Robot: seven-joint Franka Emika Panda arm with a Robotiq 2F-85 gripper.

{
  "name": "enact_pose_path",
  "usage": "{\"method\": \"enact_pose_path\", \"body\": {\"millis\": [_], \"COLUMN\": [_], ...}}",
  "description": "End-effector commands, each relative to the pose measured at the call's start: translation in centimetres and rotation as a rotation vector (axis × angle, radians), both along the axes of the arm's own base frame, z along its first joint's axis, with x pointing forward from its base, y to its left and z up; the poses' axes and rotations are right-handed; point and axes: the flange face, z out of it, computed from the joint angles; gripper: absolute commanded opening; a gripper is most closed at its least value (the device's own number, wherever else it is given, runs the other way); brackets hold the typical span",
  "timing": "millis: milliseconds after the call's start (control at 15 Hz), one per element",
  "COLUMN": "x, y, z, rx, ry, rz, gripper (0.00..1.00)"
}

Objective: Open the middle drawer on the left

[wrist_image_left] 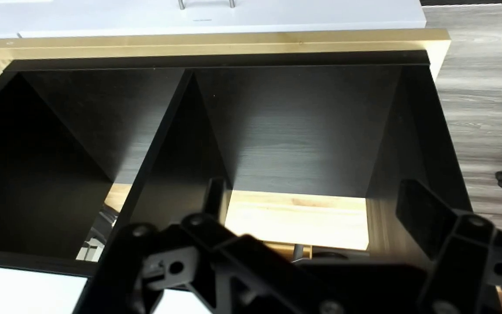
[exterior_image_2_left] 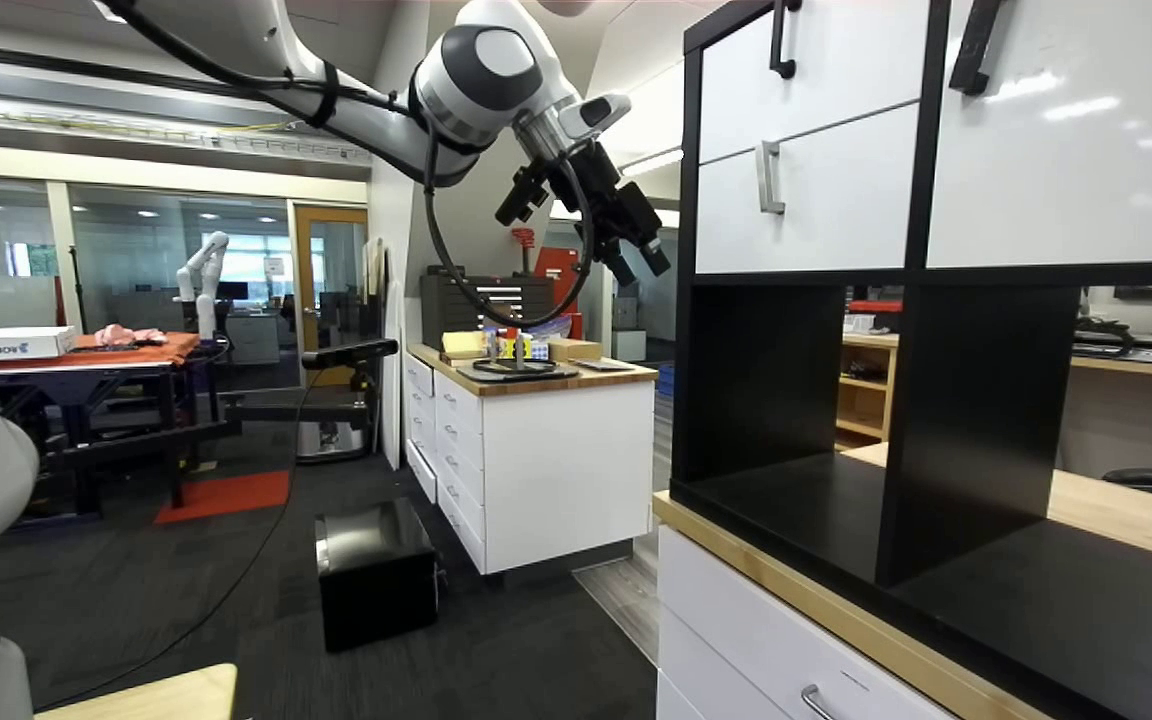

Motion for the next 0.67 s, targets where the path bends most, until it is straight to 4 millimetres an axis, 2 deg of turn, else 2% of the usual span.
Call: {"method": "enact_pose_path", "body": {"millis": [0,267,600], "x": [0.7,1.6,2.9], "y": [0.0,-0.4,-0.7], "z": [2.2,4.6,6.5], "rx": [0.005,0.007,0.015], "ry": [-0.079,-0.162,-0.254], "rz": [0.002,0.016,0.04], "gripper": [1.0,1.0,1.0]}}
